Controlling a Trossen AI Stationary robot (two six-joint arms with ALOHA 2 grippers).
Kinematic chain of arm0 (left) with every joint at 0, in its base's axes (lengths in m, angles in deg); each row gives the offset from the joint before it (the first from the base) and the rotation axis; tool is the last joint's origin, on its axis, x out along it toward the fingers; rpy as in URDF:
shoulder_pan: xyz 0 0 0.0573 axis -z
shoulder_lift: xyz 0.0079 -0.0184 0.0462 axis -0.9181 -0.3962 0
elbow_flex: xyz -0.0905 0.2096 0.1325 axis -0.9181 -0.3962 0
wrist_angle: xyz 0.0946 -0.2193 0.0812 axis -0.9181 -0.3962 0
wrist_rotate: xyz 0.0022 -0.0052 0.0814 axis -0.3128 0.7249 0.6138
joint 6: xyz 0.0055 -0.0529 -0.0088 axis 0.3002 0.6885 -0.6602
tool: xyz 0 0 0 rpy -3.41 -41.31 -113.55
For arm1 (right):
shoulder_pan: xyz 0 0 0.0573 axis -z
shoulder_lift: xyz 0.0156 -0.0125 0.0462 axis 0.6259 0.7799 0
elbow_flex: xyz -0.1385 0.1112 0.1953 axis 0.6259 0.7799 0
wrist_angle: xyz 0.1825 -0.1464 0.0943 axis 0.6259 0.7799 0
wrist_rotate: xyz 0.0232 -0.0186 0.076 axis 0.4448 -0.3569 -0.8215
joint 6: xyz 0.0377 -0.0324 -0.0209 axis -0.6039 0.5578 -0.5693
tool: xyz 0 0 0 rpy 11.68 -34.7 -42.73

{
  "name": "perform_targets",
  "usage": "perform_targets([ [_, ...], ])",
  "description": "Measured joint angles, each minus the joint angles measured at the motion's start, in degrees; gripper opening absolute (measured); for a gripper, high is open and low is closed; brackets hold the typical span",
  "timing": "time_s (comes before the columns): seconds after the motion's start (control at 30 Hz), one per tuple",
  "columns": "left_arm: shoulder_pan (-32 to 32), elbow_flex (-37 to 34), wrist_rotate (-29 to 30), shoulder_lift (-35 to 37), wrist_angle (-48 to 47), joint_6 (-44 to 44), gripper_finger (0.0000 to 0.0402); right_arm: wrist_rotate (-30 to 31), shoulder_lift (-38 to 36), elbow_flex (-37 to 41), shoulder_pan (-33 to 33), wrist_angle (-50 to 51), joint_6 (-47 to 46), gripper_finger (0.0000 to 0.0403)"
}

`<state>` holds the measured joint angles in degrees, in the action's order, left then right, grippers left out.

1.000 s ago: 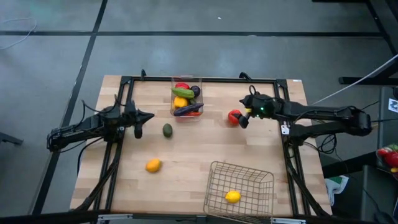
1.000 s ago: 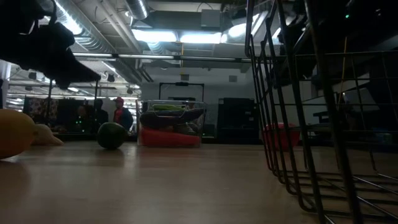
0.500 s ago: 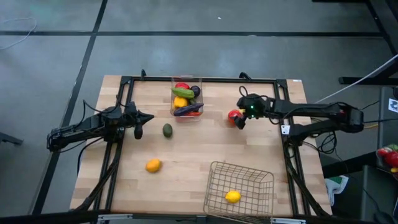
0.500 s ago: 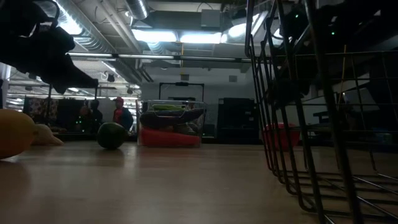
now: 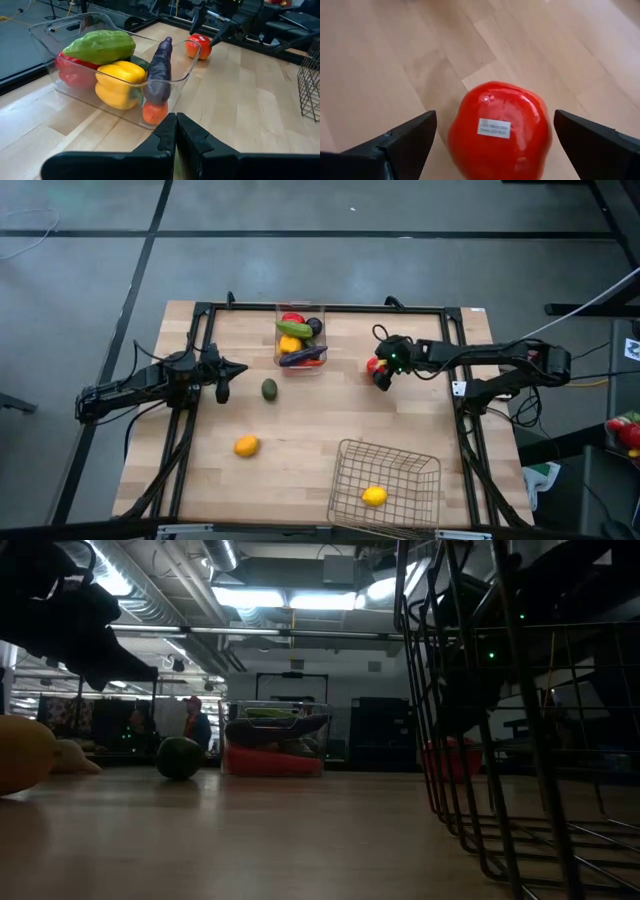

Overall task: Sort produce into baskets
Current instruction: Put the red tomato into the gold wire basket

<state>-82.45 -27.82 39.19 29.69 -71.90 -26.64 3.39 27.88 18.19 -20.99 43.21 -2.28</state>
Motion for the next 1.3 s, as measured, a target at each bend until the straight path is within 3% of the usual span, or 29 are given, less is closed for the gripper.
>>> perform_targets([
  [0.47,0.0,0.0,0.0,0.0,0.0,0.0,0.0008,0.4,5.6,-0.2,0.0,-0.7,0.0,0.0400],
  [1.3,0.0,0.0,0.0,0.0,0.0,0.0,0.0008,1.4,5.8,0.0,-0.1,-0.3,0.0,0.0386],
])
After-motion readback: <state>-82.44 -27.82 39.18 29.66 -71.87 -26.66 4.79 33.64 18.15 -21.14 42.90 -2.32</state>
